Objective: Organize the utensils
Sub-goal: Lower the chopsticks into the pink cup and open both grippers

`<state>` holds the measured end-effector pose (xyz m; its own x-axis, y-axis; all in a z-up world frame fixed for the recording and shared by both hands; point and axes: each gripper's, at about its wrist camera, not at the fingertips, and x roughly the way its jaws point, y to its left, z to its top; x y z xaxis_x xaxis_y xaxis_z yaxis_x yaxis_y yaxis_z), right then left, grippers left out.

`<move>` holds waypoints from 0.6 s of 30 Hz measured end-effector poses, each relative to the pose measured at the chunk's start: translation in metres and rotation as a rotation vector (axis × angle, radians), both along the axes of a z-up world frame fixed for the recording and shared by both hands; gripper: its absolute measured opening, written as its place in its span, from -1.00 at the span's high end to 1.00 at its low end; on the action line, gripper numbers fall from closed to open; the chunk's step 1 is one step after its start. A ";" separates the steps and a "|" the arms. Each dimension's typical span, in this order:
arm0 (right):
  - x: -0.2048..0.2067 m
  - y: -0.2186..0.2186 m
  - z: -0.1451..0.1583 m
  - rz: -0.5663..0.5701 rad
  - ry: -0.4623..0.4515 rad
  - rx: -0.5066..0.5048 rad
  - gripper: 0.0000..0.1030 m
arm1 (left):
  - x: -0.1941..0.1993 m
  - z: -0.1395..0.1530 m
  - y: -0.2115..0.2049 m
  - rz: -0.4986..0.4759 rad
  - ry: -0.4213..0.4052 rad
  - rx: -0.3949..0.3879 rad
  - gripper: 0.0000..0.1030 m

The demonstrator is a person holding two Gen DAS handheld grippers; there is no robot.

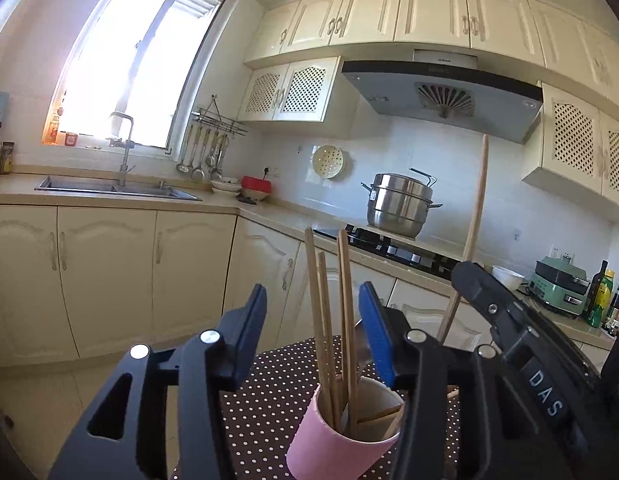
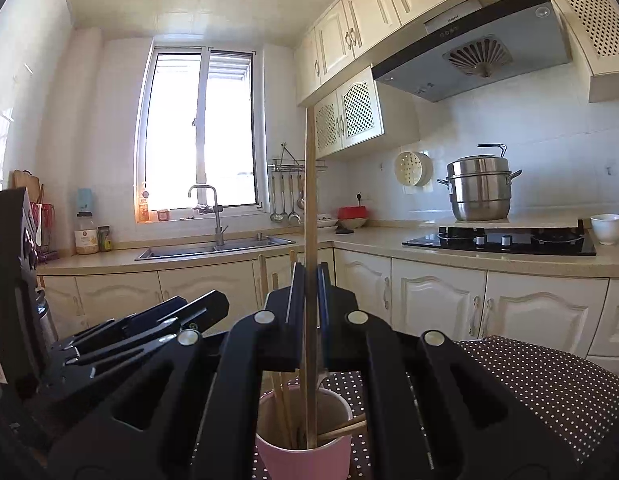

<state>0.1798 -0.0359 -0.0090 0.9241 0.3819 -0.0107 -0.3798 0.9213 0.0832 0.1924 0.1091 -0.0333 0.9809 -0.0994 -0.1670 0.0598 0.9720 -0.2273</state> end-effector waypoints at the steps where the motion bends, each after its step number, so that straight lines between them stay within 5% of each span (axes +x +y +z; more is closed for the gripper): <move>1: -0.001 0.000 0.000 0.002 0.003 -0.001 0.86 | -0.002 0.001 0.001 0.001 0.003 0.001 0.06; 18: -0.016 -0.005 -0.005 0.004 0.040 -0.056 0.87 | -0.034 0.015 0.003 0.069 0.074 0.081 -0.03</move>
